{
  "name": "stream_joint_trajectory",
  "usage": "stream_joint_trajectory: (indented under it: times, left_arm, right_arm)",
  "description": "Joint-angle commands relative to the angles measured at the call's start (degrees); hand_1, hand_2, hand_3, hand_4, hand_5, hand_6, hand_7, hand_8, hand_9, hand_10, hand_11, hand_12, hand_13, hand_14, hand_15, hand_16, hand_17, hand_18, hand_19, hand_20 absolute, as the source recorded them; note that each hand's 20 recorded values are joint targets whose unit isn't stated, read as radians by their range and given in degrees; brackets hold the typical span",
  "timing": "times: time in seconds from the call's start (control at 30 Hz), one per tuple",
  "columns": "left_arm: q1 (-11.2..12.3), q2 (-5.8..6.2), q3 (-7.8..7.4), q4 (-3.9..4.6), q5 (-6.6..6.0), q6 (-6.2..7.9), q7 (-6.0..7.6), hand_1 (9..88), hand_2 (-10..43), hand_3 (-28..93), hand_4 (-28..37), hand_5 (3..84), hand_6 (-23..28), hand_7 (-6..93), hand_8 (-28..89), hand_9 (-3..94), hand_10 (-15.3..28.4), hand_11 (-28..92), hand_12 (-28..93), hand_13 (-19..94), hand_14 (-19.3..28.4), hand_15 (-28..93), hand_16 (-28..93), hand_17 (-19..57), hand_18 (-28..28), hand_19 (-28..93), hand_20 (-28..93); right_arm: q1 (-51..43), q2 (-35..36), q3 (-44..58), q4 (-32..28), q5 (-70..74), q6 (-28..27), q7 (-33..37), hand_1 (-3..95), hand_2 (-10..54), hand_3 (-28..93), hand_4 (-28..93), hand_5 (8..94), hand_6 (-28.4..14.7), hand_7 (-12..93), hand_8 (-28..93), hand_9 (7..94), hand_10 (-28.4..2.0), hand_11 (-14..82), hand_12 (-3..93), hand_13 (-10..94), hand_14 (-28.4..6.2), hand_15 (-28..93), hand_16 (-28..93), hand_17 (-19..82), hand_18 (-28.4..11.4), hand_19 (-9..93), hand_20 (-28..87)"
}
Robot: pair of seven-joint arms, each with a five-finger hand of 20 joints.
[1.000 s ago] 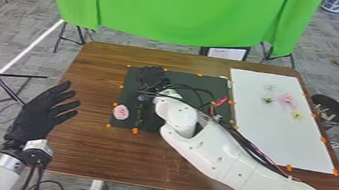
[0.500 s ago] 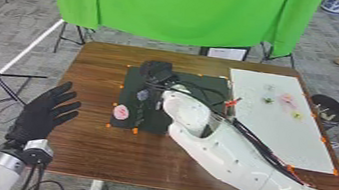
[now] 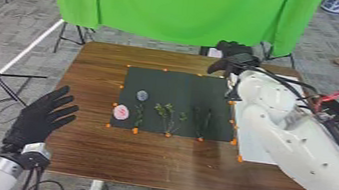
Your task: Arrange flowers
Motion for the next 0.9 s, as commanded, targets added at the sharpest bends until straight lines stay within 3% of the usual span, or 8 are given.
stream_joint_trajectory:
  times: [0.03,0.2,0.37,0.57,0.9]
  left_arm:
    - [1.64,-1.21,-0.90,-0.38,0.08,-0.72,-0.57,24.5,-0.9,70,-28.3,27.2,4.2,19.0,-11,23.0,11.5,20,18,17,16.3,33,0,-10.0,20.2,39,11]
    - [1.82,-1.56,-0.94,-0.44,0.06,-0.60,-0.55,24.6,-0.9,70,-28.3,27.2,4.3,18.8,-11,23.0,11.5,20,18,17,16.2,33,0,-10.0,20.2,39,11]
    - [1.97,-1.70,-0.99,-0.47,0.12,-0.60,-0.52,24.7,-0.9,70,-28.3,27.2,4.2,18.8,-11,23.0,11.5,20,18,17,16.2,32,0,-10.1,20.2,39,11]
    - [2.06,-1.82,-0.96,-0.49,0.14,-0.54,-0.48,24.6,-0.9,70,-28.3,27.2,4.2,18.9,-11,22.9,11.4,20,18,17,16.2,32,0,-10.1,20.2,39,11]
    - [2.40,-2.11,-1.16,-0.71,0.09,-0.26,-0.41,24.7,-0.8,70,-28.3,27.2,4.2,18.9,-11,23.0,11.3,20,18,17,16.1,32,0,-10.0,20.2,39,11]
  right_arm:
    - [-14.09,11.13,10.65,-1.42,1.75,-2.21,6.83,20.3,-9.5,87,-28,26.0,-7.4,23,-11,31.3,-15.0,15.5,23.8,39,-11.2,68,22,12,-22.3,66,49]
    - [-20.67,12.20,16.31,-1.82,1.95,-1.98,10.62,19.8,-9.5,87,-28,23.8,-8.2,21,-9,29.3,-16.4,10.2,22.1,38,-11.5,67,20,12,-22.4,66,49]
    - [-23.83,13.54,17.07,-0.05,-2.10,2.92,12.47,20.3,-9.5,87,-28,26.2,-8.4,21,-9,32.9,-17.3,11.1,21.2,42,-11.1,67,19,14,-22.3,69,49]
    - [-24.72,14.09,16.69,1.98,-4.35,5.02,14.97,23.0,-9.5,88,-28,34.7,-6.7,26,-12,42.4,-15.3,15.9,19.2,49,-9.3,68,21,18,-22.0,72,49]
    - [-24.42,14.01,16.41,5.97,-3.94,5.09,14.80,25.7,-9.5,89,-28,38.4,-5.7,29,-14,46.2,-14.0,18.3,18.2,53,-7.9,66,23,20,-21.6,74,48]
